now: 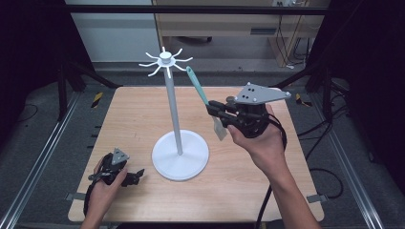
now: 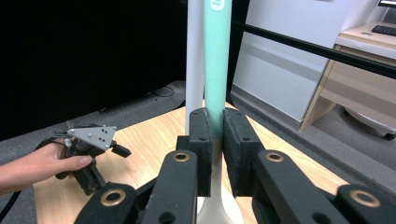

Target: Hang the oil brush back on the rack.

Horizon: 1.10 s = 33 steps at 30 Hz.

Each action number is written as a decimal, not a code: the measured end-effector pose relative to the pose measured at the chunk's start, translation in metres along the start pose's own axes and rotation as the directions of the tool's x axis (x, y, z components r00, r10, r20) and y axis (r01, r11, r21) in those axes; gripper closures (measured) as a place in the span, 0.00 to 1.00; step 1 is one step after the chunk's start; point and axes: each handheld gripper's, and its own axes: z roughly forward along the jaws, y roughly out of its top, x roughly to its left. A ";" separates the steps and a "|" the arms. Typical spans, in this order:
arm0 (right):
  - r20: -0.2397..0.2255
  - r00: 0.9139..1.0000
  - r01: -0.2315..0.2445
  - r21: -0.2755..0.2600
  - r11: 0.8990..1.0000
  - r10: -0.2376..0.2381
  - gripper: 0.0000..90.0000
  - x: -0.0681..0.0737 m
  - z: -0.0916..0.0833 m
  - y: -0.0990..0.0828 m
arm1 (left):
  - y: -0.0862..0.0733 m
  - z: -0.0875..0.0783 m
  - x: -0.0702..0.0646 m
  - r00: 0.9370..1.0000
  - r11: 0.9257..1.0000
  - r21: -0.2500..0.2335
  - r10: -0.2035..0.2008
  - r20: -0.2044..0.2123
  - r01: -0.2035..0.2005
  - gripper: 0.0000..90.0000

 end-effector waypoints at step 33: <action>-0.015 1.000 -0.002 0.024 1.000 0.002 0.92 0.000 0.013 0.000 | 0.000 0.000 0.000 1.000 1.000 -0.003 -0.001 0.001 0.001 0.04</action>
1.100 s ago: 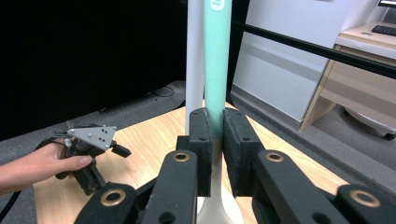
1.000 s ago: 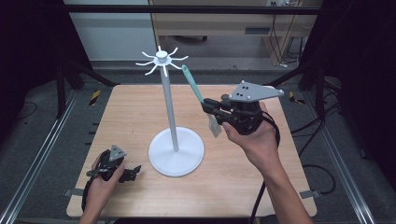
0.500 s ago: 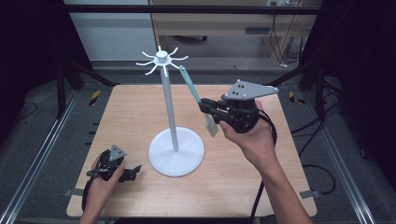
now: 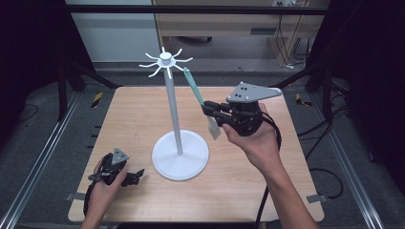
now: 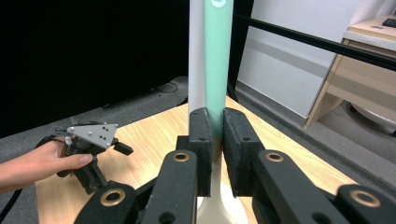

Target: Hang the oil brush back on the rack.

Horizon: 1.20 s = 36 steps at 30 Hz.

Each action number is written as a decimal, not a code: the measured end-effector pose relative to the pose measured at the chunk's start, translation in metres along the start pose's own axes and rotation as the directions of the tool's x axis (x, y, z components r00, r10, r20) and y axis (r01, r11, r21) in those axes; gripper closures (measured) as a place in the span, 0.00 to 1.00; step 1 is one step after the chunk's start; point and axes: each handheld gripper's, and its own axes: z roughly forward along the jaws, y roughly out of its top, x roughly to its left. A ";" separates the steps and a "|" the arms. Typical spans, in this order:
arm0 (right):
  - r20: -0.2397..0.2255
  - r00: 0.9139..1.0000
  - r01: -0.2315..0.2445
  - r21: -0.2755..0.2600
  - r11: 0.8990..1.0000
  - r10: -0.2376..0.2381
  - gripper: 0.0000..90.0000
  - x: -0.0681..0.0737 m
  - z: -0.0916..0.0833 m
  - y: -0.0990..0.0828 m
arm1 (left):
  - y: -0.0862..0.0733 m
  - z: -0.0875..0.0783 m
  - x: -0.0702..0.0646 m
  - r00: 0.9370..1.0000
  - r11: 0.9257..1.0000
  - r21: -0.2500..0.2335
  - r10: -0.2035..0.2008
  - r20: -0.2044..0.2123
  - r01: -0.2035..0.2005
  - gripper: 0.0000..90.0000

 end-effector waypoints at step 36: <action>0.047 0.999 -0.001 0.082 0.997 -0.003 0.98 -0.006 0.004 -0.006 | 0.000 0.000 0.001 1.000 1.000 -0.003 0.000 0.005 0.000 0.04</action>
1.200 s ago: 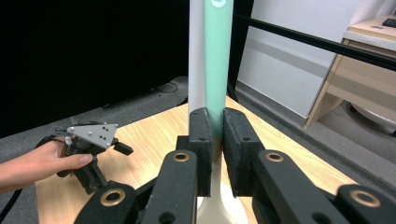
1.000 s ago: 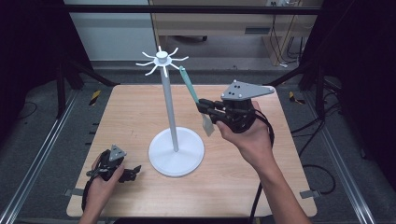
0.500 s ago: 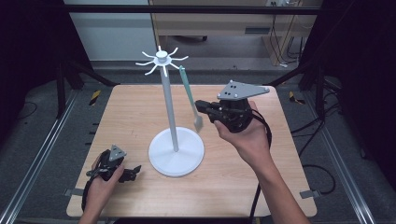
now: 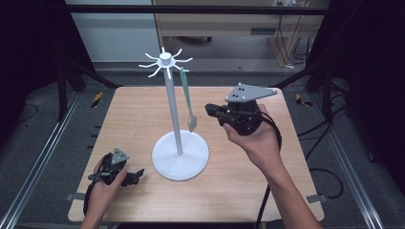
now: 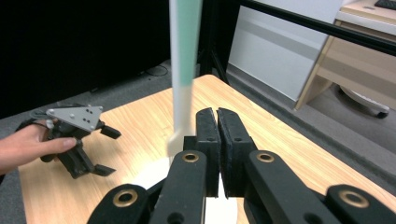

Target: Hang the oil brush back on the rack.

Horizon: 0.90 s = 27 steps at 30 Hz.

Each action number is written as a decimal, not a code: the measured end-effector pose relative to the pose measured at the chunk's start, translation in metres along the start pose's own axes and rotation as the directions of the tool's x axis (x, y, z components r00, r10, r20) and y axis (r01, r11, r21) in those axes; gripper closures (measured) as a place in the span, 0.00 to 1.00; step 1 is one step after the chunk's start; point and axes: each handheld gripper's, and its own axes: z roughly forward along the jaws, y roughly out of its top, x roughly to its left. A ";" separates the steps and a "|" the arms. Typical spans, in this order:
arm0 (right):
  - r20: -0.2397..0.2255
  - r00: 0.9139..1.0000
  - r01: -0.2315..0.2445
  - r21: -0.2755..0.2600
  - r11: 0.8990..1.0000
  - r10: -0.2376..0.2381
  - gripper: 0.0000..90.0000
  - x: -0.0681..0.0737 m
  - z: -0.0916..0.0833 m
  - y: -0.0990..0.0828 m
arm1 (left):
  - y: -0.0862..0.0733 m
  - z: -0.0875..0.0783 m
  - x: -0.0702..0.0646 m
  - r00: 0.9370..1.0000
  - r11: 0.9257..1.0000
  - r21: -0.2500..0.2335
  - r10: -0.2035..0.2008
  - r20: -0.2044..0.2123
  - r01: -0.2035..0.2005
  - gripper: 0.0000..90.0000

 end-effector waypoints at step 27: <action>0.112 0.992 -0.051 0.009 0.999 0.050 0.83 -0.022 -0.017 -0.012 | 0.000 0.000 0.001 1.000 1.000 0.005 -0.003 -0.002 0.003 0.04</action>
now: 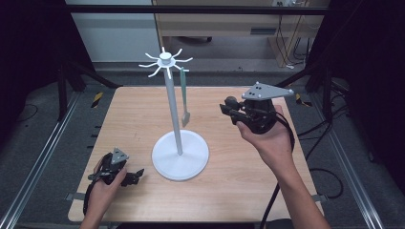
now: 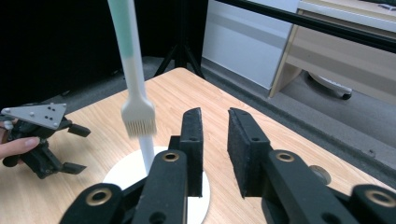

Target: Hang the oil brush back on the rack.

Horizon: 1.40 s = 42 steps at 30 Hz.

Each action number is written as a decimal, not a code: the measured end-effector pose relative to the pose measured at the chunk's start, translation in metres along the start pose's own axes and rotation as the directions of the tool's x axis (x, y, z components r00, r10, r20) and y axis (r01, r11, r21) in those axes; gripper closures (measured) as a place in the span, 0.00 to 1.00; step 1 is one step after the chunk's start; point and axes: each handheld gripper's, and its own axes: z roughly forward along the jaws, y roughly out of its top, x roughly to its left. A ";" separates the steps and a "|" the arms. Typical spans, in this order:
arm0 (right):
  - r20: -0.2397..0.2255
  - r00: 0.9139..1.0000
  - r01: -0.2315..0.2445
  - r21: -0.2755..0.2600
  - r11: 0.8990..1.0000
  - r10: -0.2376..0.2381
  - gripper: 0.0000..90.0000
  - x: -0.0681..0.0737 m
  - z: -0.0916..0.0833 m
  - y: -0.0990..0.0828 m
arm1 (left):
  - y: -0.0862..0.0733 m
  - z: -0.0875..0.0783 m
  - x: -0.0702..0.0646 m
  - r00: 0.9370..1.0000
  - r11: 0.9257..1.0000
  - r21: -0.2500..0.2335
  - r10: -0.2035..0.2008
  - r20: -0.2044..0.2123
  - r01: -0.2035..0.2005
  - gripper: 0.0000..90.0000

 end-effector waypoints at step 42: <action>0.189 0.980 -0.068 0.003 0.998 0.066 0.07 -0.027 -0.023 -0.077 | 0.000 -0.001 0.001 1.000 1.000 -0.009 -0.008 -0.005 0.008 0.04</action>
